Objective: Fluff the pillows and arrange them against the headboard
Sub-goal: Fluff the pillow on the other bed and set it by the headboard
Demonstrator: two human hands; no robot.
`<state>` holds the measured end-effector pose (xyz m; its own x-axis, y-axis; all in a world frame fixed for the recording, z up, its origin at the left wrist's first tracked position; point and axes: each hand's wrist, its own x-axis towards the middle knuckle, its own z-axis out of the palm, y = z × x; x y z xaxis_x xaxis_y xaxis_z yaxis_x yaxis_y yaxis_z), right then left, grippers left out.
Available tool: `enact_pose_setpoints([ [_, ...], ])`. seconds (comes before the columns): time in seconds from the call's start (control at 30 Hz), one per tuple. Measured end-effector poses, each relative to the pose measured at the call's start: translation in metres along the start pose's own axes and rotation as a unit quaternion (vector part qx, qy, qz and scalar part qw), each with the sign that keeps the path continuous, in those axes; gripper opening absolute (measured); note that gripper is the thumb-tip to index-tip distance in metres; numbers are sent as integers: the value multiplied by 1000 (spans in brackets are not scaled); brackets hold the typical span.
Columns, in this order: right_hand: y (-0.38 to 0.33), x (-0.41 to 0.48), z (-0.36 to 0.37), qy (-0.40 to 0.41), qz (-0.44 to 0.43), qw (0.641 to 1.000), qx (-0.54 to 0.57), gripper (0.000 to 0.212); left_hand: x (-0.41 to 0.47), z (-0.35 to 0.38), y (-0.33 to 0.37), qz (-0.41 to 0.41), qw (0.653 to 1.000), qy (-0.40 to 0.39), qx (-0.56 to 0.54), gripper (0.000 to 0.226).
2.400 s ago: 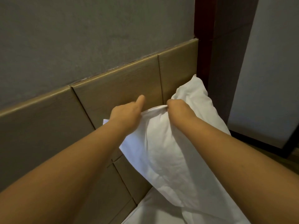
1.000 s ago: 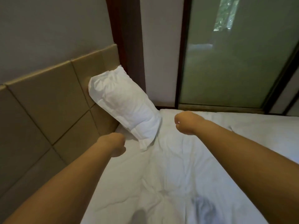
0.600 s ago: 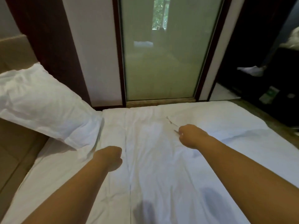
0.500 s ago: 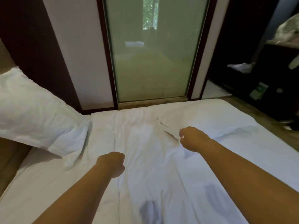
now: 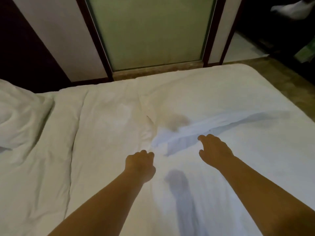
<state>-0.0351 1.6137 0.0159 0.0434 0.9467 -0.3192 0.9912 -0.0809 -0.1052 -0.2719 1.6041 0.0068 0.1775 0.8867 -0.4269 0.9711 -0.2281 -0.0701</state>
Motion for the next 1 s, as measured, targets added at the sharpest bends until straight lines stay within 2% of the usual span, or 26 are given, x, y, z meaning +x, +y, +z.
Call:
enact_pose_setpoints([
  [0.13,-1,41,21,32,-76,995,55,54,38,9,19,-56,996,13,-70,51],
  [0.27,-17,74,42,57,-154,985,48,66,83,11,19,-90,973,64,-204,73],
  [0.33,-25,88,49,96,-177,979,39,77,105,13,18,-90,943,69,-313,71],
  [0.43,-41,112,58,123,-180,975,46,95,138,6,19,-112,891,-15,-440,48],
  [0.5,-52,125,69,137,-173,975,21,92,148,3,22,-120,891,-53,-434,36],
  [0.57,-59,132,74,145,-153,978,-7,79,143,7,25,-117,912,-38,-392,32],
  [0.63,-64,130,79,129,-148,979,-62,63,129,20,30,-107,916,-32,-386,30],
  [0.77,-73,105,96,24,-218,968,-119,24,100,41,42,-101,941,-71,-316,25],
  [0.8,-74,96,101,9,-223,968,-116,24,93,43,46,-104,945,-82,-298,26],
  [0.9,-65,70,115,7,-263,960,-99,47,68,52,59,-97,947,-112,-283,27],
  [1.0,-61,42,118,15,-277,950,-142,49,36,64,64,-93,936,-121,-318,29],
])
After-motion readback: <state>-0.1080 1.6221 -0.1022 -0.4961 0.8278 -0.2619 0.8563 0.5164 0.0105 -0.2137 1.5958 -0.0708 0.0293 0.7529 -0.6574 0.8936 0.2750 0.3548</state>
